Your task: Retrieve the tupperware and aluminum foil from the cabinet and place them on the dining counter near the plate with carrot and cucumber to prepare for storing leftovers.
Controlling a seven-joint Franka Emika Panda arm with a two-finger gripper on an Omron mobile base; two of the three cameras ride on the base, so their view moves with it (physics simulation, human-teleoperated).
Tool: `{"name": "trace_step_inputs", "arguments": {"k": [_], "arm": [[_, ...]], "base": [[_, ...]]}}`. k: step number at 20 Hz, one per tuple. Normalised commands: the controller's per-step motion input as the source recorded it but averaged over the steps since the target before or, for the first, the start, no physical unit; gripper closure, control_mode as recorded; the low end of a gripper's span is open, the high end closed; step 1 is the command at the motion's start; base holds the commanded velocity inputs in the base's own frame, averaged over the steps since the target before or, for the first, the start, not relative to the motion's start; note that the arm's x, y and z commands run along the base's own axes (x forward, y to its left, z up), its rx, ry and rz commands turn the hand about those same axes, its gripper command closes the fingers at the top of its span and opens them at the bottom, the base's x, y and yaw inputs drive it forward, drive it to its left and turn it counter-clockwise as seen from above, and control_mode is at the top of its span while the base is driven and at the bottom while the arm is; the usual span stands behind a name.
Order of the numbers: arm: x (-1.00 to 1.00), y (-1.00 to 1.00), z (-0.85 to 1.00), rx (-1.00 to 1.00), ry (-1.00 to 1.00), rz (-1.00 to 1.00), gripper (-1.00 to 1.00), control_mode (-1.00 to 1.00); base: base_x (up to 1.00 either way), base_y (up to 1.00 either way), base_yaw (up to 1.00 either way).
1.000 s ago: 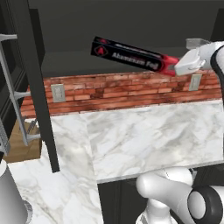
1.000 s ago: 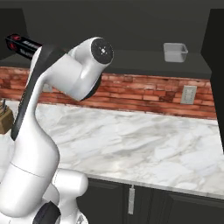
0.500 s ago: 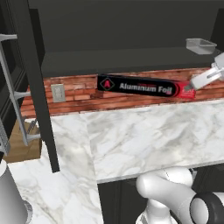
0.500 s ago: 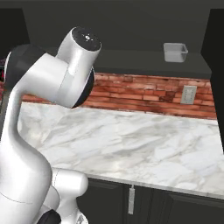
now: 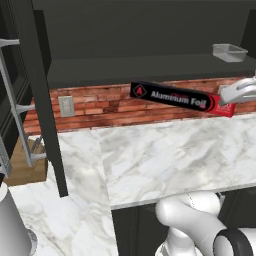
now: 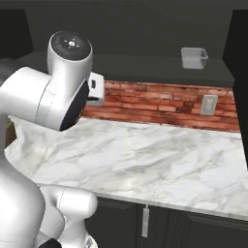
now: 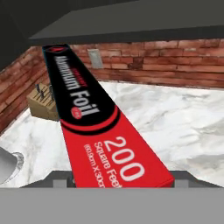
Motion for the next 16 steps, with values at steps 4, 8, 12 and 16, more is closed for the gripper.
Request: {"name": "trace_step_inputs", "arguments": {"k": [4,8,12,16], "arm": [[0.00,0.00,0.00,0.00,0.01,-0.08,1.00,1.00],[0.00,0.00,0.00,0.00,0.00,0.00,1.00,1.00],[0.00,0.00,0.00,0.00,0.00,0.00,1.00,1.00],[0.00,0.00,0.00,0.00,0.00,0.00,1.00,1.00]], "base": [[-0.01,0.01,-0.22],[-0.53,0.01,-0.17],[-1.00,0.00,-0.04],[-1.00,-0.22,-0.04]]}}
